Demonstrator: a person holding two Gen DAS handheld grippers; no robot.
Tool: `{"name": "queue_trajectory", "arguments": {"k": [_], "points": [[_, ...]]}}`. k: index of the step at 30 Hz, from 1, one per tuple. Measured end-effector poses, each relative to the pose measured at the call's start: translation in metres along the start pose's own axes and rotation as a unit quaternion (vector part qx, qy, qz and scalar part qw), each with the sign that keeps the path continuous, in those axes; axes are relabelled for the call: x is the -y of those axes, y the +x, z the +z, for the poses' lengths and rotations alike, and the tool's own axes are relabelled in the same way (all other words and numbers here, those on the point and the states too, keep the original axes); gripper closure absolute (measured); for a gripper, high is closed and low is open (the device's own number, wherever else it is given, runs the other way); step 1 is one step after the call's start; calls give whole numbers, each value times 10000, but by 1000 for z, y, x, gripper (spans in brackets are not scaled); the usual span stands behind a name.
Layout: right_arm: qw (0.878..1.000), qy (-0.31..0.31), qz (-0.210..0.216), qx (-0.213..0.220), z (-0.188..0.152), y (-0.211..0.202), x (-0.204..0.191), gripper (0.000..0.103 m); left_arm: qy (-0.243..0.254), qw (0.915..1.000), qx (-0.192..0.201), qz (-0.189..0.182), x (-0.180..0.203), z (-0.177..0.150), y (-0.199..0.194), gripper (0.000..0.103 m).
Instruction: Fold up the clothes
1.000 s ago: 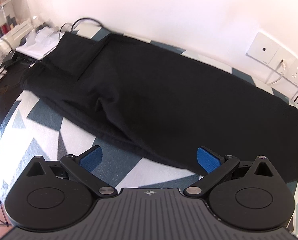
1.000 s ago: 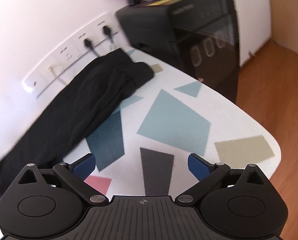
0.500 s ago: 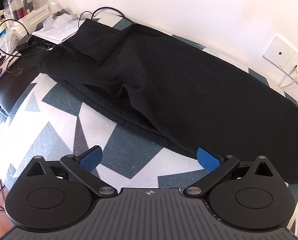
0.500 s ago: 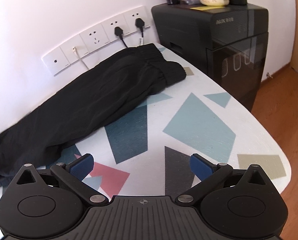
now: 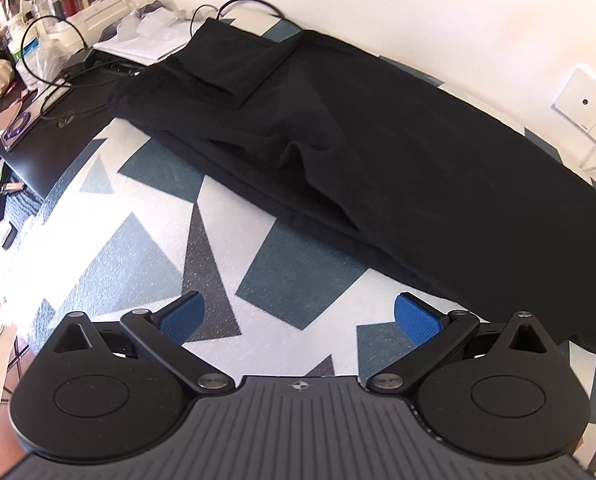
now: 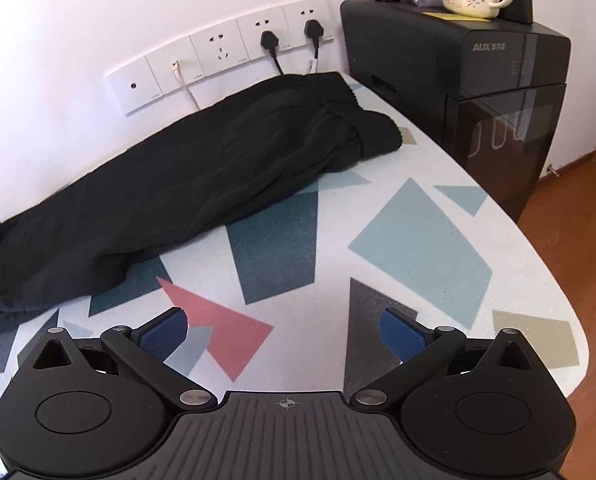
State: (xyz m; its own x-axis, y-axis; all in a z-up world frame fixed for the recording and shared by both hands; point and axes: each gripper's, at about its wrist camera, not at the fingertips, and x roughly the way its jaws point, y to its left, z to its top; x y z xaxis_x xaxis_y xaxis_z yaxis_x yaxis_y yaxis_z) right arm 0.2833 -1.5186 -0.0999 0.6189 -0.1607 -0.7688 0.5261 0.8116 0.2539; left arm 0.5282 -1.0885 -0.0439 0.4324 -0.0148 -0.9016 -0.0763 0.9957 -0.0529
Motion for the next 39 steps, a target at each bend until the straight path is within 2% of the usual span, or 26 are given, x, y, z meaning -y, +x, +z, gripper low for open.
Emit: {"name": "queue_trajectory", "arguments": {"k": [7, 12, 23, 25, 28, 31, 32, 34, 36, 39], "points": [[9998, -184, -41, -72, 1, 4, -18, 1, -81, 9999, -107, -89, -16, 0, 10, 0], [9994, -320, -57, -109, 2, 8, -47, 1, -205, 9996, -173, -78, -42, 8, 21, 0], [9948, -856, 163, -526, -13, 22, -160, 1, -760, 9968, -191, -186, -142, 20, 42, 0], [9932, -977, 212, -605, -17, 25, -182, 1, -731, 9970, -45, -234, -161, 21, 39, 0], [9902, -1158, 287, -723, -22, 30, -216, 1, -399, 9982, 372, -247, -182, 19, 28, 0], [9872, -1330, 351, -812, -28, 35, -248, 1, -224, 9973, 513, -473, -203, 21, 16, 0], [9874, -1334, 357, -769, -29, 36, -255, 1, -265, 9961, 518, -666, -213, 23, 14, 0], [9895, -1242, 372, -642, -33, 38, -268, 1, -387, 9929, 573, -971, -233, 25, 9, 0], [9920, -1002, 444, -634, -34, 42, -279, 1, -424, 9909, 694, -1071, -249, 24, 4, 0], [9922, -771, 560, -810, -33, 51, -294, 1, -46, 9936, 879, -714, -256, 24, 4, 0]]}}
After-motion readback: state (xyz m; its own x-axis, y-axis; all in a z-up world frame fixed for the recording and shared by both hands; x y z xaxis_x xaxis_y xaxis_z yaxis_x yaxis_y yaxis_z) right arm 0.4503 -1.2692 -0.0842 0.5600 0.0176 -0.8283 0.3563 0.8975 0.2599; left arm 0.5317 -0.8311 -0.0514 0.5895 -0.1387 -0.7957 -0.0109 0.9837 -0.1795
